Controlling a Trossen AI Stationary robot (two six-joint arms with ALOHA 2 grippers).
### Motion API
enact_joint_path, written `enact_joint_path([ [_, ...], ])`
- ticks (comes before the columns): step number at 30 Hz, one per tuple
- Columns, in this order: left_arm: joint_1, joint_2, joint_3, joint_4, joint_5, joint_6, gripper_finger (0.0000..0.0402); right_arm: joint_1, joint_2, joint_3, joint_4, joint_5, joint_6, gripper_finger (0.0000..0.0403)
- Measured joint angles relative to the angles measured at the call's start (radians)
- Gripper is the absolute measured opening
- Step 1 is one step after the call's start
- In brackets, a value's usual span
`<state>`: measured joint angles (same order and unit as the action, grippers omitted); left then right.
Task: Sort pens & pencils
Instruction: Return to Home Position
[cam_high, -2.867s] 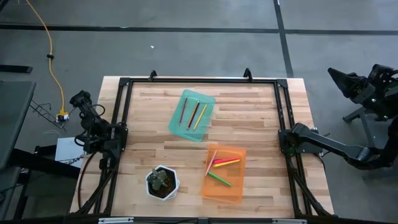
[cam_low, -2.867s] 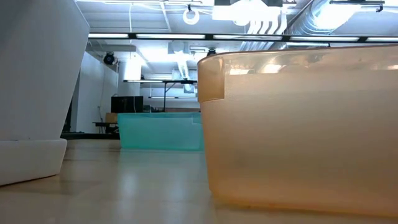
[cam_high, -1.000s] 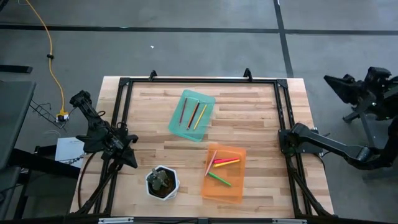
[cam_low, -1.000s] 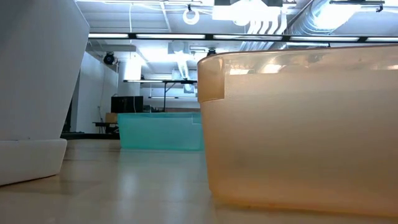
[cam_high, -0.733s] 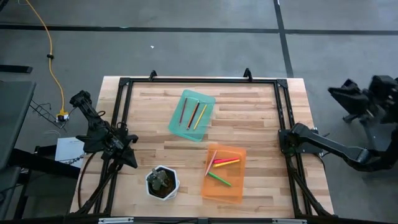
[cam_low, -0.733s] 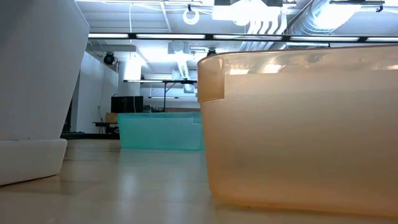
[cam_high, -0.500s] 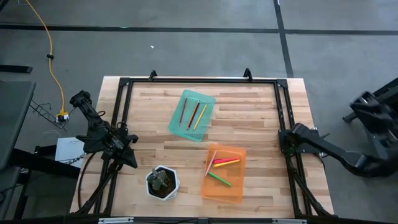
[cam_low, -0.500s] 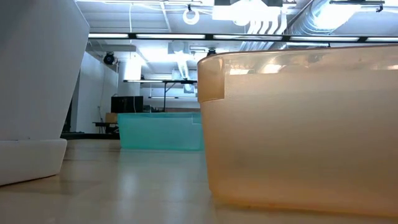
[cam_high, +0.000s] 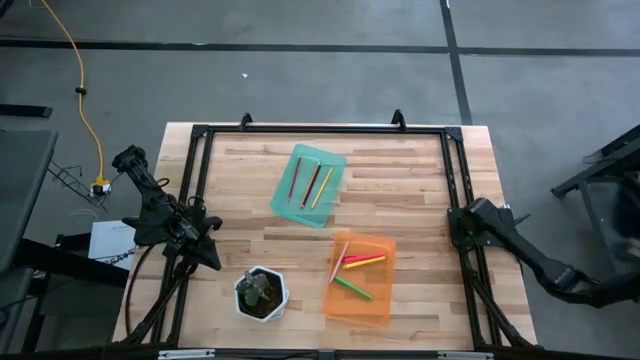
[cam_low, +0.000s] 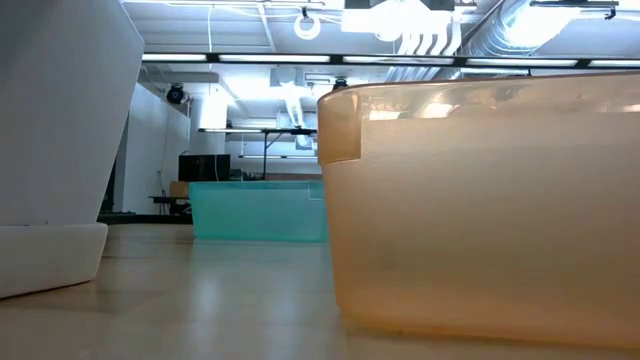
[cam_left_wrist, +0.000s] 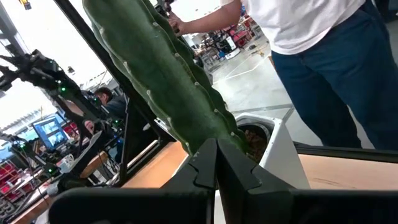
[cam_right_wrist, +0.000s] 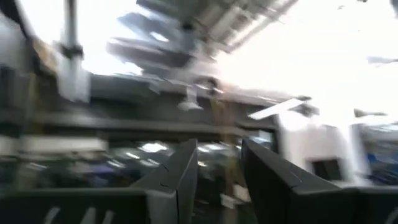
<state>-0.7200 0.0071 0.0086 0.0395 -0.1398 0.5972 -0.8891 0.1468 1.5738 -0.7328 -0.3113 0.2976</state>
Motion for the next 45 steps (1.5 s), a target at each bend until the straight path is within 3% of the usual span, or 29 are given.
enact_joint_path([
  [7, 0.000, 0.000, 0.000, 0.000, 0.000, 0.000, 0.0001, -0.056, -0.080, -0.250, 0.012, 0.136, -0.097, 0.0117],
  [11, 0.000, 0.000, 0.000, 0.000, 0.000, 0.000, 0.0001, -0.098, -0.140, -0.409, 0.153, 0.226, -0.094, 0.0117],
  [14, 0.000, 0.001, 0.000, 0.001, 0.000, 0.000, 0.0001, -0.129, -0.123, -0.486, 0.262, 0.211, -0.152, 0.0117],
  [27, 0.000, 0.002, 0.000, 0.003, -0.003, 0.000, 0.0001, -0.232, -0.141, -0.993, 0.776, 0.153, -0.069, 0.0117],
  [32, 0.000, 0.002, 0.000, 0.003, -0.003, 0.000, 0.0001, -0.229, -0.141, -1.141, 0.876, 0.141, -0.048, 0.0117],
  [39, 0.000, 0.002, 0.000, 0.003, -0.003, 0.000, 0.0001, -0.228, -0.140, -1.279, 0.889, 0.138, -0.110, 0.0117],
  [45, 0.000, 0.002, 0.000, 0.003, -0.003, 0.000, 0.0001, -0.228, -0.140, -1.398, 0.941, 0.196, -0.158, 0.0117],
])
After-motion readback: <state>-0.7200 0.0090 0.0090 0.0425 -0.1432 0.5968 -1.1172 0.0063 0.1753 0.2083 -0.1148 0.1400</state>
